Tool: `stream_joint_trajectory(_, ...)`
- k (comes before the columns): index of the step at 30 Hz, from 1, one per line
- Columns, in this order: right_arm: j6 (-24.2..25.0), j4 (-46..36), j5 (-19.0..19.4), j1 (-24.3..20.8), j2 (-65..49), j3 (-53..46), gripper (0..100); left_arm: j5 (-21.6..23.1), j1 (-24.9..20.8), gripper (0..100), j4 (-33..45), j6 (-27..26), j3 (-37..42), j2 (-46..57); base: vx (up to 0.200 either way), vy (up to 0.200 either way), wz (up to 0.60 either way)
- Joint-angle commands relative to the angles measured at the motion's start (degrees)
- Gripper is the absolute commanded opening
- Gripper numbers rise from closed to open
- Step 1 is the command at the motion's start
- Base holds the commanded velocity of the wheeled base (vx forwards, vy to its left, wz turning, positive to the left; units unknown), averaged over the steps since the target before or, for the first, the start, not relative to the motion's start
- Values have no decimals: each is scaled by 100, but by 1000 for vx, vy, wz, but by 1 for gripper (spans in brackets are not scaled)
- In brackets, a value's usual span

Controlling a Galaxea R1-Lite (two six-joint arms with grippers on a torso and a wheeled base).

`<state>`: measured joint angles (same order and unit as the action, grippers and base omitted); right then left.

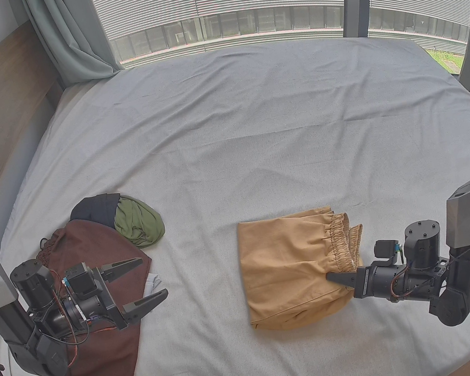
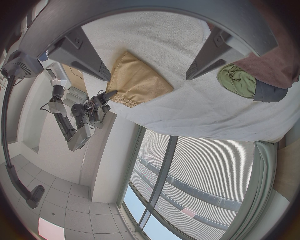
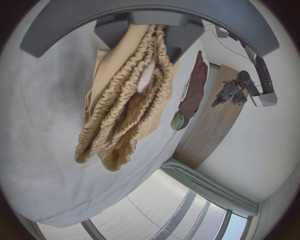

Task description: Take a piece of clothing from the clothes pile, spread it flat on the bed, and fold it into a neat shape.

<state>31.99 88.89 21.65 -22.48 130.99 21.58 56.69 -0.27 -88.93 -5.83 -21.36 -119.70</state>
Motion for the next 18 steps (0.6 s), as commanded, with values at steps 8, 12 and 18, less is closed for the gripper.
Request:
stream_joint_trajectory(8, 0, -4, 6, -72, -355, -22, 0, 0, 0, 100, -1, 3, 9, 26, 0, 0, 0)
stream_joint_trajectory(12, 18, -4, 6, -81, -434, -22, 0, 0, 0, 100, -1, 3, 9, 26, 0, 0, 0)
stream_joint_trajectory(18, 132, -4, 6, -90, -583, -22, 0, 0, 0, 100, -1, 3, 9, 43, 0, 0, 0)
